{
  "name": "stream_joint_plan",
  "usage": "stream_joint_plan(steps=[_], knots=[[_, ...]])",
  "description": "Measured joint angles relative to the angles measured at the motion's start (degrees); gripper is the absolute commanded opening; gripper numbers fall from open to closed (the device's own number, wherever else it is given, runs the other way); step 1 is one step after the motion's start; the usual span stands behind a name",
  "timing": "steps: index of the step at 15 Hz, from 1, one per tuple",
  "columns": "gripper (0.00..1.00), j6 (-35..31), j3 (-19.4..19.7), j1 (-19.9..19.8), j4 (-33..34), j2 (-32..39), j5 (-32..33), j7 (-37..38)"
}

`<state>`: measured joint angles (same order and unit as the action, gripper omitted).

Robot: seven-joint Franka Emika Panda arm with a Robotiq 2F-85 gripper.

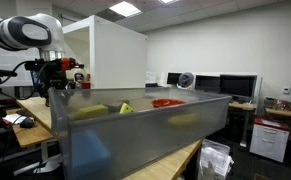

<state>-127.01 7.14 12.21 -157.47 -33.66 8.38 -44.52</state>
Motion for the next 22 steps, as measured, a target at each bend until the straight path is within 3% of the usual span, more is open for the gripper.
stream_joint_plan(steps=[2, 4, 9, 14, 22], knots=[[0.97, 1.2, -0.8, -0.1, 0.5, -0.2, 0.9, -1.0], [1.0, 1.5, -1.7, -0.2, 0.9, -0.2, 2.1, -1.0], [1.0, 3.1, -5.8, -1.1, 1.4, -0.2, 8.2, -0.1], [1.0, 7.7, -11.3, -2.2, 2.4, 0.7, 13.8, 6.0], [1.0, 19.1, -16.4, -1.1, 8.0, 5.7, 15.0, 12.9]])
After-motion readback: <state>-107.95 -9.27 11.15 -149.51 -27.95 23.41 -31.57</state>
